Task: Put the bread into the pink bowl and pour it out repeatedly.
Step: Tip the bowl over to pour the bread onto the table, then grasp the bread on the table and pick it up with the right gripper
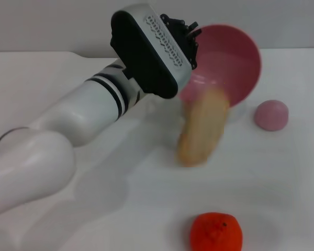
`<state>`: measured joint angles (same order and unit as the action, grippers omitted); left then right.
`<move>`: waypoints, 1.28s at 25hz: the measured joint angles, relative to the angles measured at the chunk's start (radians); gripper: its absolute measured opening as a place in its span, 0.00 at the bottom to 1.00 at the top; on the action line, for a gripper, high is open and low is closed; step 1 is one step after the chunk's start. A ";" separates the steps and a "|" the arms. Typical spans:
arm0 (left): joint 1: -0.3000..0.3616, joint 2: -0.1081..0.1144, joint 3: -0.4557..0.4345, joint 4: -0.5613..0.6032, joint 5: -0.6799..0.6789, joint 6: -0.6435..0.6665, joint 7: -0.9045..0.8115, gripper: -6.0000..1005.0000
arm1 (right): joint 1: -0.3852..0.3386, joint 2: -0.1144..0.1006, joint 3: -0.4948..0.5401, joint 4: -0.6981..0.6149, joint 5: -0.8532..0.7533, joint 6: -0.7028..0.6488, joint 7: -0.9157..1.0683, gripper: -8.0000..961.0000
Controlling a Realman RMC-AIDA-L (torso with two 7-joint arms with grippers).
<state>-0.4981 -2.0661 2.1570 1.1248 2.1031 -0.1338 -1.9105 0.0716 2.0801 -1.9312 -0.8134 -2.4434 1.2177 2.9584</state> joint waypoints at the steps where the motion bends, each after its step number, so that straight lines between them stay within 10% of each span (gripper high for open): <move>1: 0.002 0.000 0.012 -0.001 0.000 -0.019 0.002 0.05 | 0.001 0.000 -0.002 0.000 0.000 0.000 0.000 0.56; 20: -0.002 0.000 0.030 -0.001 -0.001 -0.050 0.006 0.05 | 0.021 -0.001 -0.045 0.006 0.031 -0.007 -0.001 0.56; 32: -0.090 0.005 -0.361 0.042 -0.037 0.423 -0.206 0.05 | 0.065 -0.004 -0.082 0.033 0.074 -0.056 -0.001 0.56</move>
<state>-0.5878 -2.0606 1.7958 1.1671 2.0664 0.2895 -2.1168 0.1370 2.0757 -2.0136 -0.7805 -2.3699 1.1619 2.9574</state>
